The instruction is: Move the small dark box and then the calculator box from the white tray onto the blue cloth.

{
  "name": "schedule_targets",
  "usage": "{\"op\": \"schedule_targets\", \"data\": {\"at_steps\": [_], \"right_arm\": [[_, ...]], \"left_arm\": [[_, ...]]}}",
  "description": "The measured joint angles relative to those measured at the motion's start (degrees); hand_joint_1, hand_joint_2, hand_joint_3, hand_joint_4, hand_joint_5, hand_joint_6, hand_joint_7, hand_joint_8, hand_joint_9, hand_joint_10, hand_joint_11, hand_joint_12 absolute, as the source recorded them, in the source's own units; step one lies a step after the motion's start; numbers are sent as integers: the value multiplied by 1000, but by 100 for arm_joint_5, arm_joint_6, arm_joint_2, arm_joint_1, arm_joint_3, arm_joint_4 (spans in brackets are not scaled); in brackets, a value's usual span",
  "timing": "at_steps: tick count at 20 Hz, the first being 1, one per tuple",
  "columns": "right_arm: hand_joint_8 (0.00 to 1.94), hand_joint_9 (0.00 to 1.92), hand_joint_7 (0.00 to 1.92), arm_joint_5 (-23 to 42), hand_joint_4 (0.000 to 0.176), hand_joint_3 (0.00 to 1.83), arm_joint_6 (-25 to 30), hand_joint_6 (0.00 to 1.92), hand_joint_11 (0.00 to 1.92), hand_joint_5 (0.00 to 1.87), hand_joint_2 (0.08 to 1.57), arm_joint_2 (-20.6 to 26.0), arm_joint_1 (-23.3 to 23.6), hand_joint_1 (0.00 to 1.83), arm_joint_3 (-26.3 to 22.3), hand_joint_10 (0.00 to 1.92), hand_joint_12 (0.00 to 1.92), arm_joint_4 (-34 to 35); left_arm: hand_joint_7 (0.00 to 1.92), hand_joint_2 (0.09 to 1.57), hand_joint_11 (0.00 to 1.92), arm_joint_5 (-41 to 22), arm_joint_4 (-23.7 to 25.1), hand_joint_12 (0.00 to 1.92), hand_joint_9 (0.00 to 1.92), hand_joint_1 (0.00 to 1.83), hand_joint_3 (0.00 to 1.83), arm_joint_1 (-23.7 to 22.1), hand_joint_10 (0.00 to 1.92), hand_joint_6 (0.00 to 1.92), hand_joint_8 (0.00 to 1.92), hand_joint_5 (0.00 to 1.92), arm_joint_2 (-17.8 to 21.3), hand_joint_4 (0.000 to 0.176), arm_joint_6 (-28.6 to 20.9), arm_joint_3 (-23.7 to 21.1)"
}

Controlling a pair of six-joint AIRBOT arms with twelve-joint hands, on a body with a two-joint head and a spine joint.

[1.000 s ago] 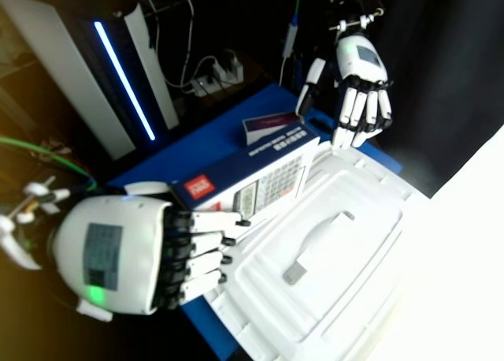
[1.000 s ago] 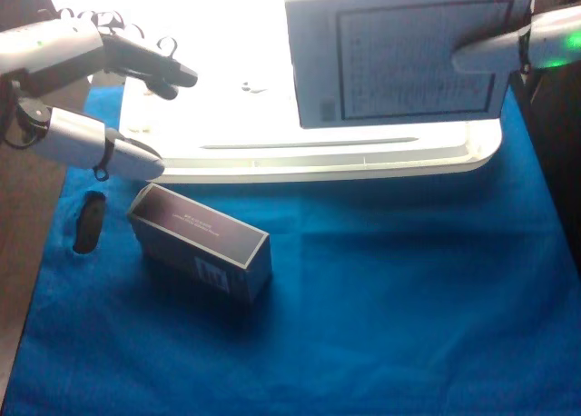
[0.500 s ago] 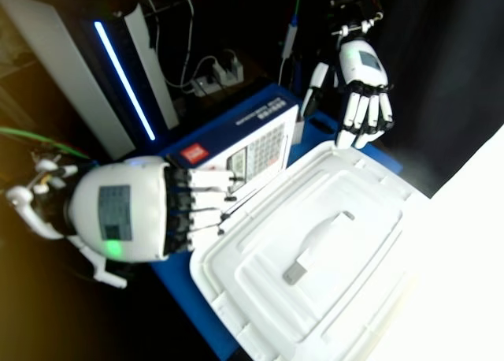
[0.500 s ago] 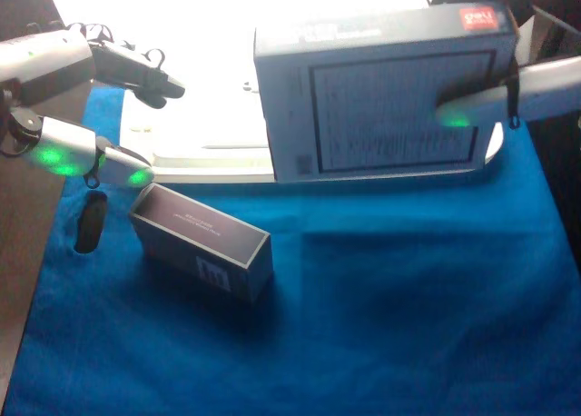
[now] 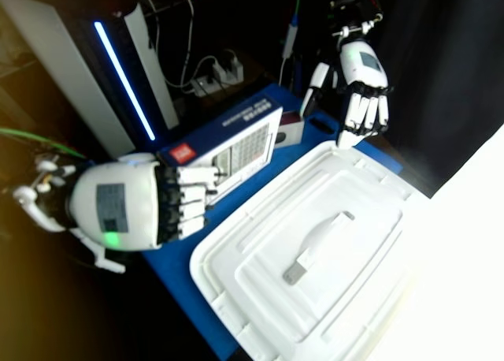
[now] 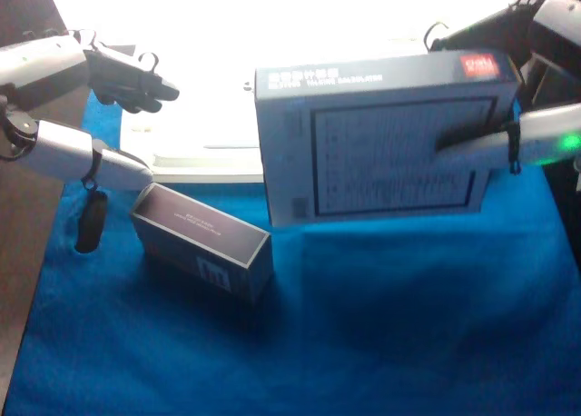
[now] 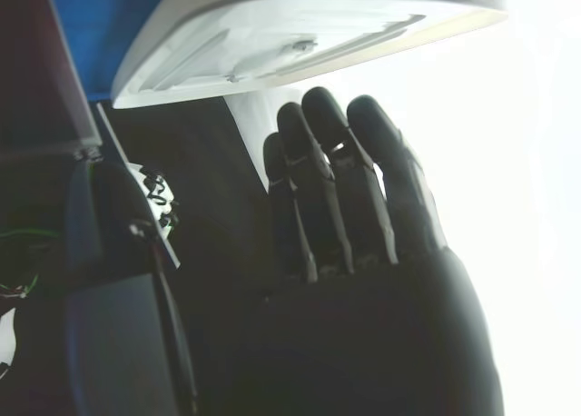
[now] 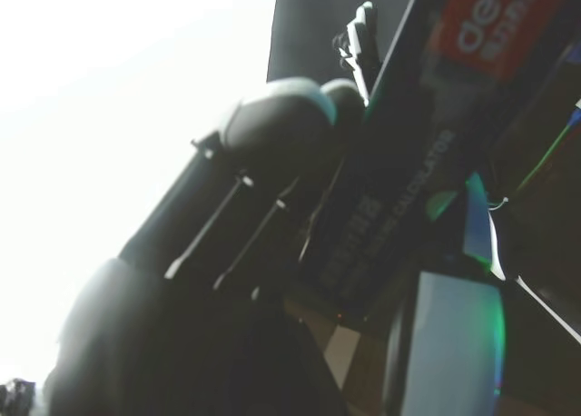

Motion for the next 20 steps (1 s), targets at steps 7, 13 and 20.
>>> {"op": "schedule_targets", "data": {"at_steps": [7, 13, 20], "right_arm": [[5, 1311, 1478, 46, 0, 0, -46, 820, 1086, 1068, 1075, -125, -474, 1176, -17, 754, 1355, 450], [278, 1199, 1268, 63, 0, 0, -46, 327, 962, 987, 998, -136, -525, 1071, -66, 914, 1490, 426], [0, 768, 737, 256, 0, 0, -46, 0, 403, 581, 1030, -68, -525, 578, -212, 14, 1102, 398]], "left_arm": [[772, 899, 200, -138, -136, 1632, 483, 852, 0, 107, 806, 7, 17, 616, 0, 0, 4, -2], [781, 894, 201, -195, -195, 1577, 468, 845, 0, 142, 810, 5, 12, 640, 0, 0, 4, -7], [751, 895, 232, -201, -195, 1523, 465, 860, 0, 142, 793, 0, 0, 613, 0, 0, 4, -9]]}}
